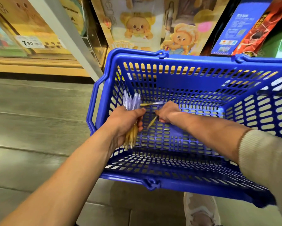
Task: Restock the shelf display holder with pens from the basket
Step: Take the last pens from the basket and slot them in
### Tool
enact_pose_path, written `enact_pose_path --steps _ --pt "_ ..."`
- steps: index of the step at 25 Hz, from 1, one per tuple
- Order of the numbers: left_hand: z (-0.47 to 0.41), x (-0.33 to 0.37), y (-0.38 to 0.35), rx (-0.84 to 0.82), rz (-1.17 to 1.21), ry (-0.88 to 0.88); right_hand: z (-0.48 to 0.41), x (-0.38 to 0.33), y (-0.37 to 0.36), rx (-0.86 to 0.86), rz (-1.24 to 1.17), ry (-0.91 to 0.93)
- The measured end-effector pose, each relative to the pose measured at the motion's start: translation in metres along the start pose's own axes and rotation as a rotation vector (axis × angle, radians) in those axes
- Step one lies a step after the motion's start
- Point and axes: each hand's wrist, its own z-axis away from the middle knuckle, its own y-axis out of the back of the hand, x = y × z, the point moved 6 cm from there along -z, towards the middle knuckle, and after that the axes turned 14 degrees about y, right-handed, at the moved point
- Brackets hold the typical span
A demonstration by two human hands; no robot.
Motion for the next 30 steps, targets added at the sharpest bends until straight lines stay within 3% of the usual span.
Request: enact_pose_path --steps 2,5,9,12,15,20,22,24,27,30 --pt "-0.004 0.0 0.001 0.023 0.015 0.006 0.009 0.001 0.003 0.007 -0.129 -0.038" --pt "-0.009 0.0 0.001 0.066 0.012 0.006 0.023 -0.018 0.011 -0.052 0.038 0.222" --pt "-0.015 0.004 0.006 0.233 -0.084 -0.089 0.064 -0.058 0.003 -0.28 -0.328 0.497" --pt "-0.015 0.009 0.011 0.353 -0.136 -0.14 0.08 -0.069 0.007 -0.229 -0.462 0.541" --pt "-0.013 0.007 0.004 0.32 -0.103 -0.136 0.087 -0.07 0.014 -0.187 -0.58 0.579" --pt "-0.008 0.007 -0.005 0.177 -0.133 -0.088 0.071 -0.057 0.015 -0.28 -0.736 0.511" --pt "-0.005 0.011 -0.003 0.183 -0.164 -0.103 0.049 -0.036 0.028 -0.158 -0.571 0.423" --pt "0.0 0.013 -0.004 0.123 -0.12 -0.111 0.027 -0.014 0.043 -0.029 -0.107 0.398" --pt "0.006 0.014 -0.006 0.03 -0.052 -0.1 0.01 -0.003 0.031 -0.082 0.521 0.444" --pt "0.008 0.012 -0.003 -0.007 -0.054 -0.086 0.003 -0.01 0.015 -0.02 0.781 0.5"
